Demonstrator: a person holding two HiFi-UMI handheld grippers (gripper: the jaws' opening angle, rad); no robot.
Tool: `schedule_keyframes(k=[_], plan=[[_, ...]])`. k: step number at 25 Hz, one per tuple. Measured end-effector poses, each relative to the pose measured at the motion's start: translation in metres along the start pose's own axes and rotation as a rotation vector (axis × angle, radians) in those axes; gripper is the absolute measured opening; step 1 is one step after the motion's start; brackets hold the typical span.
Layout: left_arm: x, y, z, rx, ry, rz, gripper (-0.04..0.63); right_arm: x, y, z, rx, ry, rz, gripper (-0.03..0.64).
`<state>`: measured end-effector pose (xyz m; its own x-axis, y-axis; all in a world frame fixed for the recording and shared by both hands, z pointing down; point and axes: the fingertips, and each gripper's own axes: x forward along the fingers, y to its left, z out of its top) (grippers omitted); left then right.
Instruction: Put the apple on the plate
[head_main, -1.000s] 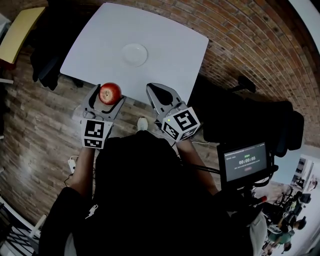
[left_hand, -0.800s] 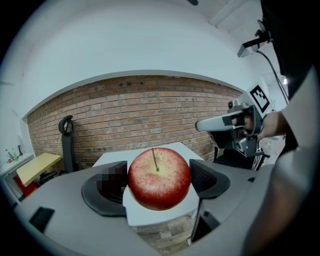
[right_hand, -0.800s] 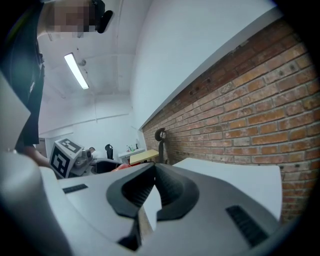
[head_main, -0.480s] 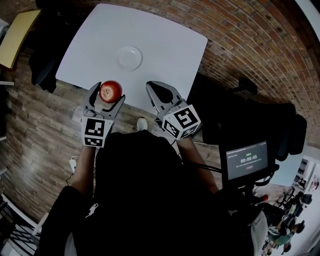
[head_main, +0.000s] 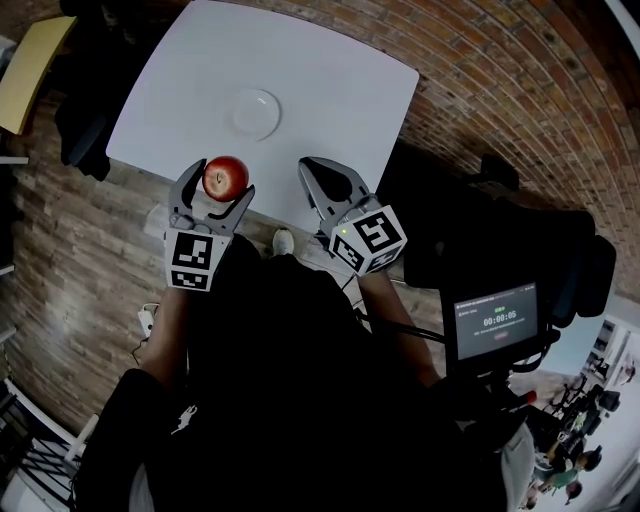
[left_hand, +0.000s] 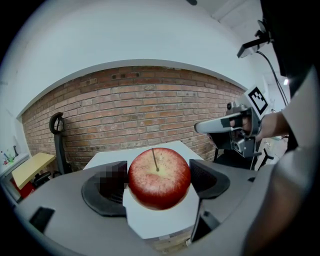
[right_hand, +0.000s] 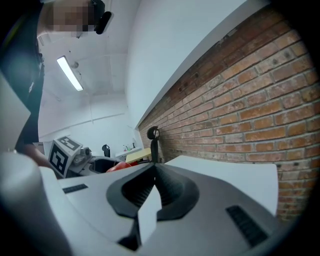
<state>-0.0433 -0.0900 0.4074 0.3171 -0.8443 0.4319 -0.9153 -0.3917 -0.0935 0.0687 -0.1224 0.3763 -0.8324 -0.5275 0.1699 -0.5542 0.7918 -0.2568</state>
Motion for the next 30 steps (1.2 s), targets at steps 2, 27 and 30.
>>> schedule_keyframes(k=[2,27,30], plan=[[0.001,0.003,-0.005,-0.004,0.007,0.004,0.394,0.003,-0.002,-0.003,0.003,0.003,0.003,0.003],[0.070,0.081,0.003,0.053,0.003,-0.162,0.394,0.084,-0.020,0.020,0.013,0.011,-0.137,0.003],[0.084,0.090,0.000,0.080,0.010,-0.205,0.394,0.095,-0.022,0.025,0.010,0.003,-0.171,0.003]])
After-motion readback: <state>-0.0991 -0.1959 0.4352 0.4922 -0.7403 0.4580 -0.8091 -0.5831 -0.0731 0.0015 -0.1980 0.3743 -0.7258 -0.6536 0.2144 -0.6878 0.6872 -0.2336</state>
